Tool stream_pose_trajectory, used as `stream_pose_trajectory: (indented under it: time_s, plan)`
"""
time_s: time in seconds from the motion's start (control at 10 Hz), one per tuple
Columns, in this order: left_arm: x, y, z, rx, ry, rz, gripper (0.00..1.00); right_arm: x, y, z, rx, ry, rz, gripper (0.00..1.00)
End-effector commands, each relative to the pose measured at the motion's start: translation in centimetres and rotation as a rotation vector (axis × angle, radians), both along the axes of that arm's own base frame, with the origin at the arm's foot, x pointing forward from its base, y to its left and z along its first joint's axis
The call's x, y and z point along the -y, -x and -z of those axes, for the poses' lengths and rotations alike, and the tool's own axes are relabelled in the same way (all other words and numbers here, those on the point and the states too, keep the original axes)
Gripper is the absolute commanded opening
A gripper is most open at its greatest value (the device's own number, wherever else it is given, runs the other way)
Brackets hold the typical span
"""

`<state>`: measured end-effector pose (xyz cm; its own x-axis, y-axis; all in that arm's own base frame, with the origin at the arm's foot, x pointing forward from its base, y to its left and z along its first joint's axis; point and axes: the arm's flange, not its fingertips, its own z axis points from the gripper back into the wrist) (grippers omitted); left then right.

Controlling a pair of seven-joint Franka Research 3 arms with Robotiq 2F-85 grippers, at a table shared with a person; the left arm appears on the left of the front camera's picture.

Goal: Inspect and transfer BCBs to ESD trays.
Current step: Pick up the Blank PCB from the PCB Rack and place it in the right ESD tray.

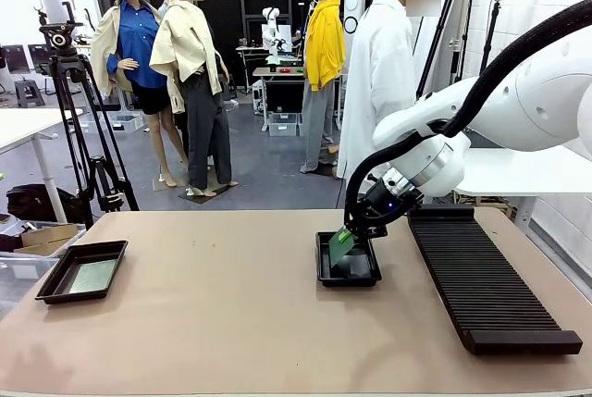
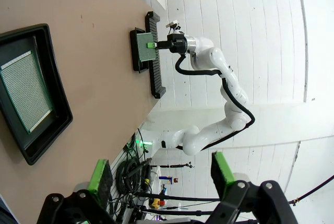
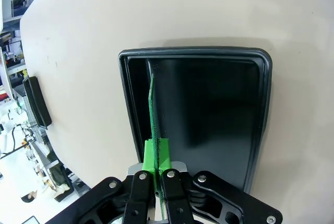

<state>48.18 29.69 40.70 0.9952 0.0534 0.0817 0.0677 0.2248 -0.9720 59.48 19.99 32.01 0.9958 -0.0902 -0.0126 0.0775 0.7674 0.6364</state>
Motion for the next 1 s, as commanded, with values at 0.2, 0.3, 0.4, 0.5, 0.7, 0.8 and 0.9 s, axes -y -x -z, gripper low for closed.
stream_pose_trajectory:
  time_s: [0.2,0.3,0.4,0.5,0.7,0.8,0.9]
  plan:
    - [0.0,0.0,-0.2,0.004,-0.001,0.0,1.0,0.0,0.0,0.0,0.0,0.0,0.0,0.0]
    - [0.0,0.0,-0.2,0.004,-0.001,0.0,1.0,-0.1,-0.2,0.2,0.001,0.001,0.014,0.08]
    - [0.0,0.0,-0.2,0.004,-0.001,0.0,1.0,-0.3,-0.3,0.4,0.0,0.007,0.02,0.21]
    - [0.0,0.0,-0.2,0.004,-0.001,0.0,1.0,-0.8,-0.4,0.5,-0.007,0.023,0.028,0.41]
    - [0.0,0.0,-0.2,0.004,-0.001,0.0,1.0,-0.9,-0.2,0.2,0.001,0.043,0.034,0.8]
    - [0.0,0.0,-0.2,0.004,-0.001,0.0,1.0,-0.6,0.0,-0.3,0.007,0.066,0.042,1.0]
    - [0.0,0.0,-0.2,0.004,-0.001,0.0,1.0,-0.6,0.5,-1.2,0.0,0.122,0.041,1.0]
